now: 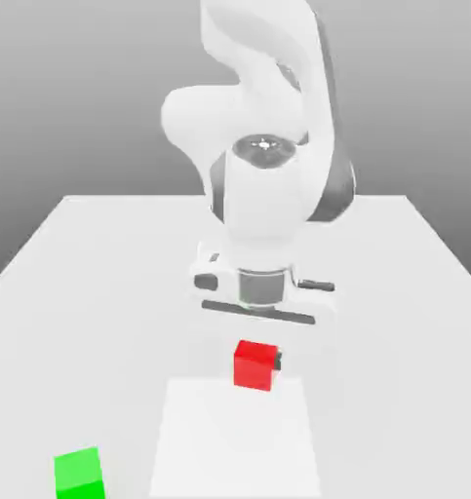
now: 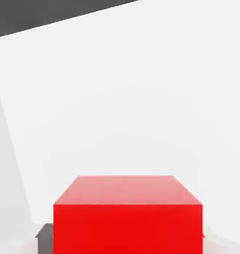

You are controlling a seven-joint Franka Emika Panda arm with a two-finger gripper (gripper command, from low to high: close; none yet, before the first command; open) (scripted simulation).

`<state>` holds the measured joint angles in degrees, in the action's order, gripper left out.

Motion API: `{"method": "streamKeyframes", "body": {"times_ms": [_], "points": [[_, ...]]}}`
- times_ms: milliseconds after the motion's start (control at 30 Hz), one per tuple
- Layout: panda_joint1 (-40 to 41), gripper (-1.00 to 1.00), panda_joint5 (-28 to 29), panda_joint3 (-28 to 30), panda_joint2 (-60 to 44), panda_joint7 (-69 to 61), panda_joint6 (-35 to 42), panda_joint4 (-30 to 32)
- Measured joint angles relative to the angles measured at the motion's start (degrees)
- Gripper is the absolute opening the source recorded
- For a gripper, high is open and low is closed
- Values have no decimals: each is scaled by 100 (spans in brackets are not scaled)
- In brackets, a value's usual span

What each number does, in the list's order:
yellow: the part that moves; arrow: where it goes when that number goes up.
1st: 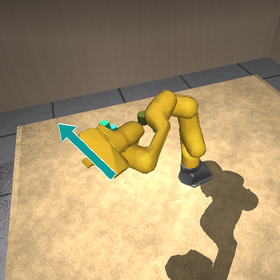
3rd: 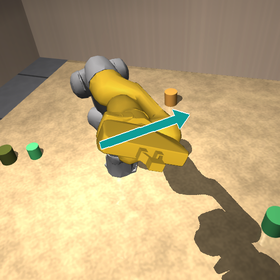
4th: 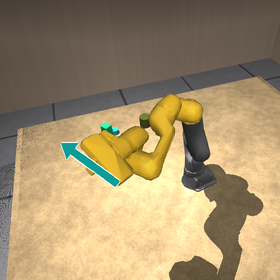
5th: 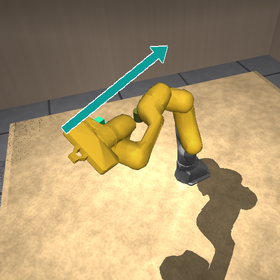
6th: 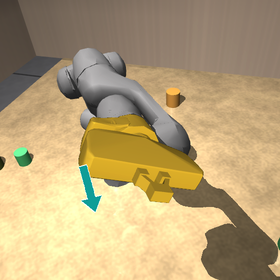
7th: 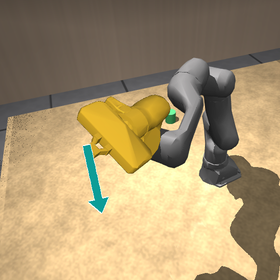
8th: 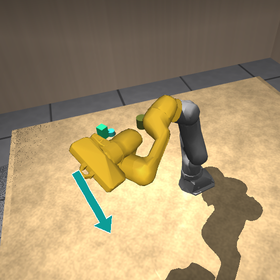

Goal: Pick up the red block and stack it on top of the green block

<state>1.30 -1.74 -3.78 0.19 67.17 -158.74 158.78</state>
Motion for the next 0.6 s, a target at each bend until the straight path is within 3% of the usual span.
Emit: {"method": "streamKeyframes", "body": {"times_ms": [367,533,567,600], "points": [[1006,-100,-132,972,-1102,1874,1160,-2251],[1185,-100,-318,1035,-1997,2009,619,-2590],[1199,100,-347,1019,-2109,1993,519,-2600],[1199,100,-347,1019,-2109,1993,519,-2600]]}}
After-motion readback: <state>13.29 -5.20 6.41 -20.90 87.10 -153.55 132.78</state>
